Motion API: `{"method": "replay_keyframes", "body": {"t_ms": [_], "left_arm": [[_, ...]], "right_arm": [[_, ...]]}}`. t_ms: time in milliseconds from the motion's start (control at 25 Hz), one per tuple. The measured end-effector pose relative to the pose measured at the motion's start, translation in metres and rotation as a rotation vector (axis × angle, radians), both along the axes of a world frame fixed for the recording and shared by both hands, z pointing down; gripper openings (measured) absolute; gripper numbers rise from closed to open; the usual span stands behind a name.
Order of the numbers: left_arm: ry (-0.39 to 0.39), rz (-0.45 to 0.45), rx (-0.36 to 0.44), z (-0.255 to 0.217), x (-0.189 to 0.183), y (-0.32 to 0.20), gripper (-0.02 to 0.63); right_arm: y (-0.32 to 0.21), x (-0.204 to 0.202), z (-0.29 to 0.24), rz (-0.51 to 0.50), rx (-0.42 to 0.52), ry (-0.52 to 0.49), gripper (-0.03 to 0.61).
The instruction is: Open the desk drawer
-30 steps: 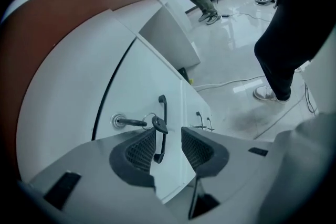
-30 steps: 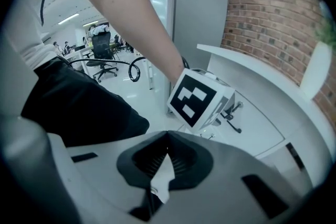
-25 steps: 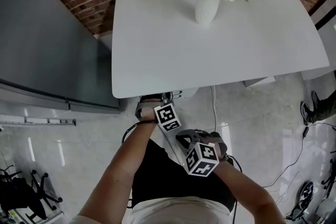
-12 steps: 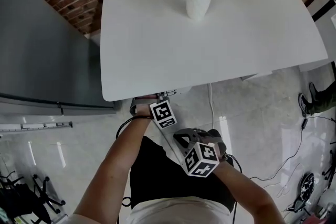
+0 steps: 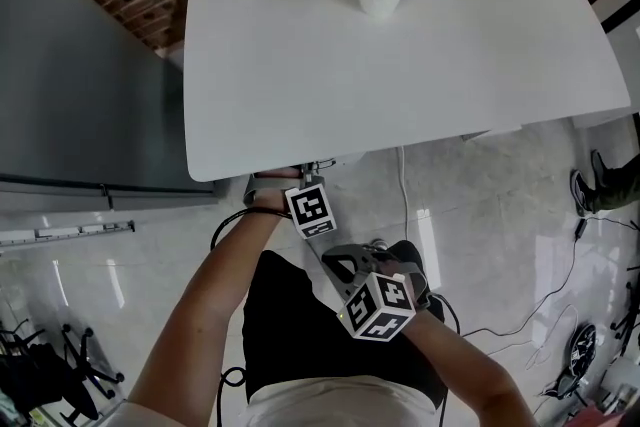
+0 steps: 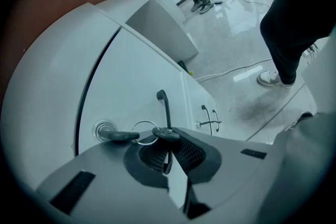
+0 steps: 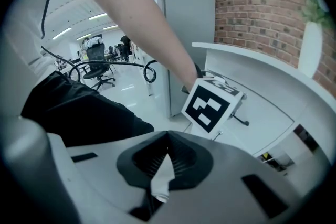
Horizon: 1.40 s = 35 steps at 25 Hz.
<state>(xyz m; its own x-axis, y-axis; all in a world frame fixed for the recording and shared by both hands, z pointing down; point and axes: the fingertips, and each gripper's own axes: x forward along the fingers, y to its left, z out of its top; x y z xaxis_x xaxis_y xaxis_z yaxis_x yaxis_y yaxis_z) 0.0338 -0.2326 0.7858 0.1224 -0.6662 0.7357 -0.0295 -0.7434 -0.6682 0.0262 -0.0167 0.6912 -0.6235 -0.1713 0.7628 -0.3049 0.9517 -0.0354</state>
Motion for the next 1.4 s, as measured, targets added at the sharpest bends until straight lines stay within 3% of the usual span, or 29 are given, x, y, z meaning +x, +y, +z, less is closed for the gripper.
{"method": "replay_keyframes", "body": {"t_ms": [520, 1400], "left_arm": [[0.037, -0.022, -0.07, -0.001, 0.006, 0.033, 0.014], [0.039, -0.035, -0.16, -0.007, 0.017, 0.107, 0.011]], "right_arm": [[0.001, 0.007, -0.001, 0.018, -0.029, 0.008, 0.015], [0.064, 0.046, -0.019, 0.002, -0.169, 0.048, 0.015]]}}
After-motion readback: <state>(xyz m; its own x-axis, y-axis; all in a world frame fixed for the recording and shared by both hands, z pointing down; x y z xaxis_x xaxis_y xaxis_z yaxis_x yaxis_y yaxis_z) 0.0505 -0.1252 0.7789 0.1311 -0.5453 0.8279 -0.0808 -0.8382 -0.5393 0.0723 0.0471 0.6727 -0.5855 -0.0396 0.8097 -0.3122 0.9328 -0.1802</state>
